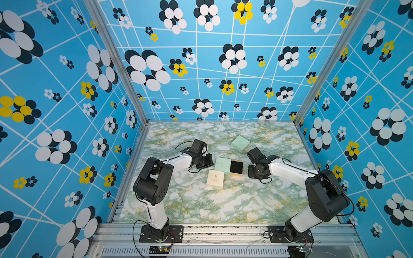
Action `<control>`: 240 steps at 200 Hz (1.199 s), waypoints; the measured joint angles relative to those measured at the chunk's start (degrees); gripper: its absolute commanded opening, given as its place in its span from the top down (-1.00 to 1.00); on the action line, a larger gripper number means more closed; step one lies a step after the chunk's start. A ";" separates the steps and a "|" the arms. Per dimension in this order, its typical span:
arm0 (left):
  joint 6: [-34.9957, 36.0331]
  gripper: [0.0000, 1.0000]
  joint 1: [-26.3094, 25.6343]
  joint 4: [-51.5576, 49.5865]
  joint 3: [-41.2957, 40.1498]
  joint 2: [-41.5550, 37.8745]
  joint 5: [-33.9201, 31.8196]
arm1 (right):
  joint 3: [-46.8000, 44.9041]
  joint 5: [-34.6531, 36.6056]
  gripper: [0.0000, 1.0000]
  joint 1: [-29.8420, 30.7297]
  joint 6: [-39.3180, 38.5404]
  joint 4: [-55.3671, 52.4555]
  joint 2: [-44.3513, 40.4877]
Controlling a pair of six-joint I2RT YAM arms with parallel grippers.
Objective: Take out the earrings from the drawer-style jewelry box
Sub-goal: Place the earring at the center of the board.
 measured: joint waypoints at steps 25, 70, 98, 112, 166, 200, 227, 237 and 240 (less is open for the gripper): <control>0.00 1.00 -0.02 0.00 0.00 0.00 0.00 | 0.00 0.00 0.53 0.00 0.02 -0.02 0.00; 0.00 1.00 -0.02 -0.02 0.00 0.00 0.00 | 1.11 0.26 0.25 0.00 1.36 -1.42 0.00; 0.00 1.00 -0.02 -0.33 0.00 0.00 -0.02 | 2.14 0.66 0.21 0.00 2.97 -3.08 -0.37; 0.00 1.00 -0.02 -0.74 0.00 0.00 -0.02 | 2.45 0.90 0.18 0.00 3.82 -3.96 -0.61; 0.00 1.00 -0.02 -1.11 0.00 0.00 -0.02 | 2.93 1.33 0.13 0.00 6.40 -6.45 -1.66; 0.02 1.00 -0.02 -1.44 0.07 0.00 -0.02 | 2.93 1.33 0.12 0.00 6.84 -6.49 -1.79; 0.02 1.00 -0.02 -1.75 0.22 0.00 -0.04 | 3.74 1.33 0.12 0.00 6.80 -6.67 -1.77; 0.02 1.00 -0.02 -1.90 0.35 0.00 -0.04 | 4.26 1.33 0.12 0.00 6.58 -6.64 -1.77; 0.02 1.00 -0.02 -1.99 0.42 0.00 -0.04 | 4.42 1.33 0.13 0.00 6.54 -6.64 -1.77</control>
